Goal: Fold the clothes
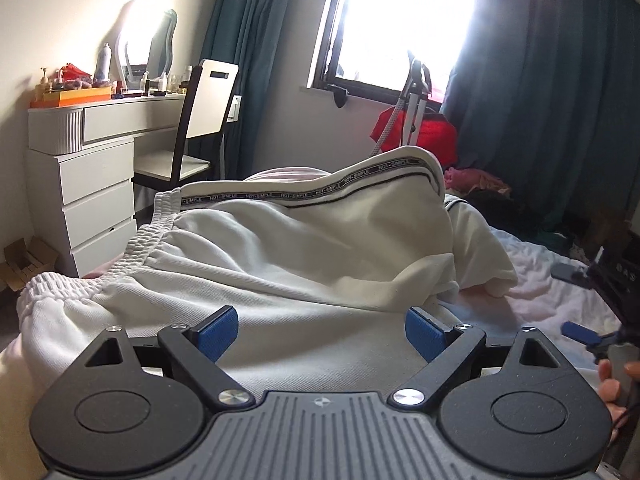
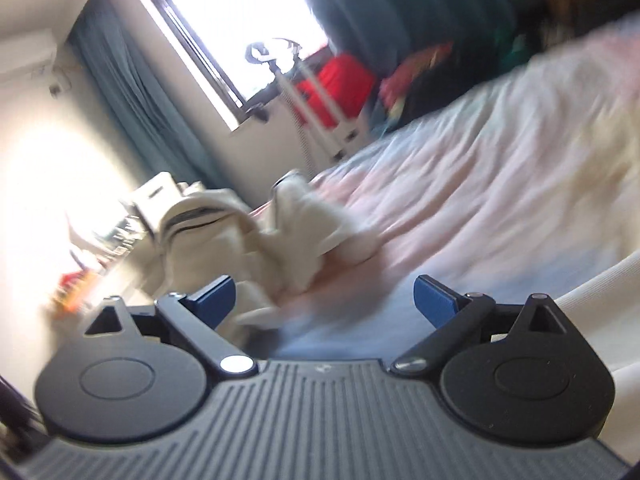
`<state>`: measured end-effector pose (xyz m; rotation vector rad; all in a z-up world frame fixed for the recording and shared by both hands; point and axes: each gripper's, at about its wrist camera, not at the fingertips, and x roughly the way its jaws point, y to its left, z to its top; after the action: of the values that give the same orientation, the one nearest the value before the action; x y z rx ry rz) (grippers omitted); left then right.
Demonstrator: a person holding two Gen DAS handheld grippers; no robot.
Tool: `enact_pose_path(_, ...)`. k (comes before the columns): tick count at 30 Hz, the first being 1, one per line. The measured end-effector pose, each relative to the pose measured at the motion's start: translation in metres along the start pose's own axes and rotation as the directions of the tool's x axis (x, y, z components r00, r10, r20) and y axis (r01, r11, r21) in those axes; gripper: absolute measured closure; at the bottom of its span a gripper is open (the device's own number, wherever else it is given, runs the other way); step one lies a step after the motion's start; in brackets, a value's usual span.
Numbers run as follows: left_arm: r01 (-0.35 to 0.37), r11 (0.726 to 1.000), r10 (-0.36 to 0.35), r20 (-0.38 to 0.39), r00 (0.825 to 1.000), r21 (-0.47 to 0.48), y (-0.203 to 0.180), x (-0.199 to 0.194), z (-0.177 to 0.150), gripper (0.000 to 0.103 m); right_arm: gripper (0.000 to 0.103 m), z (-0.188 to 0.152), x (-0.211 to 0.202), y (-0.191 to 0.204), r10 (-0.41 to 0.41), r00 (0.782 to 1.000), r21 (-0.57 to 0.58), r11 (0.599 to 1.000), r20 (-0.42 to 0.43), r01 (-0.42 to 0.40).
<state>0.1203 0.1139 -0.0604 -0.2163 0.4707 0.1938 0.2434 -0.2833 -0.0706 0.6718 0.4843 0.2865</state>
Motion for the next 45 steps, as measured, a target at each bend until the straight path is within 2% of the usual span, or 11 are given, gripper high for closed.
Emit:
enact_pose_path(3,-0.033,0.999,0.032,0.027,0.999,0.017,0.001,0.017,-0.002,0.011,0.006,-0.009,0.056,-0.001,0.058,0.998,0.210,0.976,-0.002,-0.056)
enact_pose_path(6,-0.107,0.994,0.106,0.048,0.993,0.016,0.009,0.036,-0.003,0.011,0.008,-0.016,0.108,0.002,0.022,1.000,0.302,0.953,0.006,-0.023)
enact_pose_path(11,-0.128,0.988,0.132,0.045,0.990,-0.085,0.028,0.057,-0.005,0.011,0.047,-0.009,0.161,0.000,-0.110,0.994,0.325,0.941,0.022,0.097)
enact_pose_path(12,-0.131,0.988,0.135,0.040,0.990,-0.076,0.027,0.060,-0.006,0.011,0.078,-0.004,0.163,-0.003,-0.142,0.989,0.328,0.936,0.031,0.125)
enact_pose_path(13,-0.135,0.989,0.137,0.035,0.990,-0.066,0.026,0.063,-0.006,0.011,0.091,0.003,0.161,-0.007,-0.167,0.985,0.337,0.931,0.048,0.141)
enact_pose_path(18,-0.126,0.991,0.128,0.039,0.991,-0.053,0.025,0.062,-0.004,0.011,0.092,0.058,0.118,-0.007,-0.274,0.949,0.193,0.951,0.156,0.243)
enact_pose_path(21,-0.104,0.992,0.108,0.050,0.993,-0.077,0.026,0.057,-0.001,0.011,0.093,0.091,0.075,-0.004,-0.363,0.906,0.123,0.931,0.216,0.344)
enact_pose_path(27,-0.094,0.991,0.101,0.074,0.992,-0.090,0.028,0.033,0.005,0.011,0.094,0.170,-0.017,0.016,-0.477,0.786,0.053,0.865,0.394,0.498)
enact_pose_path(33,-0.080,0.994,0.087,0.085,0.993,-0.081,0.026,0.017,0.008,0.011,0.095,0.208,-0.100,-0.010,-0.554,0.683,0.139,0.814,0.475,0.564)
enact_pose_path(37,-0.076,0.996,0.080,0.083,0.993,-0.050,0.024,0.013,0.007,0.011,0.094,0.183,-0.131,-0.072,-0.597,0.700,0.233,0.801,0.393,0.552)
enact_pose_path(45,-0.066,0.997,0.064,0.074,0.995,0.032,0.008,0.017,-0.001,0.011,0.094,0.094,-0.158,-0.177,-0.525,0.822,0.400,0.817,0.221,0.414)
